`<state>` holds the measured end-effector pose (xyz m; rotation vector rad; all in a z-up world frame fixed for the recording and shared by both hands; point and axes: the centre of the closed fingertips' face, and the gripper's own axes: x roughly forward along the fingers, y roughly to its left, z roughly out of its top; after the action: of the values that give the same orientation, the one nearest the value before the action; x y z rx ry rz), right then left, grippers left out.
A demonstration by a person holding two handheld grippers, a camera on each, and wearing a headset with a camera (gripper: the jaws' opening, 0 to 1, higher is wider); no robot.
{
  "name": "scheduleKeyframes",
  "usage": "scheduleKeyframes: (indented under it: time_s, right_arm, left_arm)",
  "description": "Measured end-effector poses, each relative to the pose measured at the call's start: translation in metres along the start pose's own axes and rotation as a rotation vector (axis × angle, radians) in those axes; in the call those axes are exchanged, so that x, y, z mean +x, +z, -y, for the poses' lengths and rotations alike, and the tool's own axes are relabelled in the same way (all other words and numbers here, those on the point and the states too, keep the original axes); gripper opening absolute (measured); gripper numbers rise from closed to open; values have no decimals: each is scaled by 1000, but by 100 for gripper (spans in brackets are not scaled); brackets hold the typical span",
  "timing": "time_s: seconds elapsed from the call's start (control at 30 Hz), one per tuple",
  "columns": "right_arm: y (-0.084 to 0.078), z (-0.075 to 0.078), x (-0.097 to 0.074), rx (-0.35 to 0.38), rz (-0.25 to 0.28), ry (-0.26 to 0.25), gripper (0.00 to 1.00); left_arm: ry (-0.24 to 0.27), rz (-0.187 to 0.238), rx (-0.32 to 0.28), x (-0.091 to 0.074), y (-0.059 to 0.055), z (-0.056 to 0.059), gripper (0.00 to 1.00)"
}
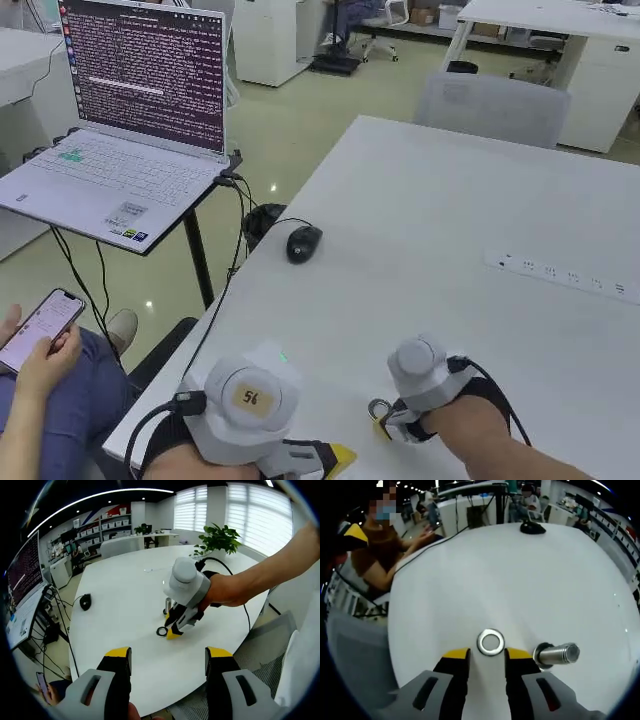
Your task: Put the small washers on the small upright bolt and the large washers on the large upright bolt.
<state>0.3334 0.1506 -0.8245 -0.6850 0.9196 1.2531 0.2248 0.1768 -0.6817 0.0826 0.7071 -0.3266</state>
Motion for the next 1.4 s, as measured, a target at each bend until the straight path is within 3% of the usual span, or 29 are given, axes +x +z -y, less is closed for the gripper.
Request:
scheduleKeyframes:
  time_s: [0.2, 0.33, 0.43, 0.53, 0.73, 0.77, 0.87, 0.93, 1.17, 1.4]
  right_arm:
    - [5, 3, 3, -2, -19, -23, 30]
    - [6, 8, 7, -67, -52, -42, 29]
    - [10, 6, 8, -48, -30, -41, 26]
    - [10, 2, 7, -81, -26, -27, 25]
    - [-9, -13, -3, -254, -58, 86, 25]
    - [-14, -19, -7, -286, -57, 124, 24]
    - [-32, -21, -16, -382, -98, 165, 24]
    - [-40, -24, -21, -396, -108, 192, 24]
    - [-61, -22, -34, -433, -108, 225, 25]
    - [-67, -15, -36, -435, -117, 193, 27]
  left_arm:
    - [3, -1, -5, -1, -2, -1, 59]
    - [1, 1, -4, 0, -1, -2, 59]
    - [-2, 3, -2, 1, 0, -1, 59]
    - [-5, 1, 3, 1, 0, 0, 59]
    - [5, 3, -2, -2, 0, -5, 59]
    - [7, 5, -7, -2, 0, -7, 59]
    - [7, 5, -7, -1, 0, -7, 59]
    - [4, 5, -6, 0, 0, -6, 59]
    - [-12, 3, 4, 4, 2, 0, 59]
    - [-10, 3, 7, 3, 2, -1, 59]
